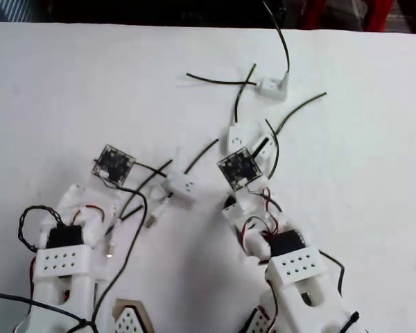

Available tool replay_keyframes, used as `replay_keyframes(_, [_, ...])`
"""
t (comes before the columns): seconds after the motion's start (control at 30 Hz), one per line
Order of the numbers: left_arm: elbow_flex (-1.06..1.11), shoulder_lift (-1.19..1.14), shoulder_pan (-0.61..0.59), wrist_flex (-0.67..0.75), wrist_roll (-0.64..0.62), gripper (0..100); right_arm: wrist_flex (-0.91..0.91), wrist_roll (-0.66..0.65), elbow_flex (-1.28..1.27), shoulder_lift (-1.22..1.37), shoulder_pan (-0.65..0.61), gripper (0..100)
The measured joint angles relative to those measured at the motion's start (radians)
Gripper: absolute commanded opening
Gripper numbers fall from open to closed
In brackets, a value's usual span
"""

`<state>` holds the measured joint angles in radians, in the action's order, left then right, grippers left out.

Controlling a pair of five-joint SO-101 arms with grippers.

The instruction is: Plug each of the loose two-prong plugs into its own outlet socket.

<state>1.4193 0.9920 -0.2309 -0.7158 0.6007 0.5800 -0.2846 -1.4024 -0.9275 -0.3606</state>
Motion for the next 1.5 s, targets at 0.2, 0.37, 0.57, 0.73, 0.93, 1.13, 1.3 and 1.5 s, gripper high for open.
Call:
replay_keyframes(0.2, [0.000,0.000,0.000,0.000,0.000,3,0.003,-0.063,0.005,0.040,0.000,1.5])
replay_keyframes(0.37, [0.000,0.000,0.000,0.000,0.000,3,0.160,-0.066,0.103,0.061,0.002,1.5])
replay_keyframes(0.57, [0.000,0.000,0.000,0.000,0.000,3,0.253,-0.066,0.166,0.069,0.008,1.5])
replay_keyframes(0.73, [0.000,0.000,0.000,0.000,0.000,3,0.264,-0.072,0.169,0.071,0.009,1.5])
replay_keyframes(0.93, [0.000,0.000,0.000,0.000,0.000,3,0.310,-0.075,0.203,0.098,0.009,1.5])
replay_keyframes(1.13, [0.000,0.000,0.000,0.000,0.000,3,0.313,-0.075,0.249,0.218,0.009,1.5])
replay_keyframes(1.3, [0.000,0.000,0.000,0.000,0.000,3,0.313,-0.075,0.265,0.311,0.011,1.5])
replay_keyframes(1.5, [0.000,0.000,0.000,0.000,0.000,3,0.313,-0.157,0.267,0.362,0.011,1.5])
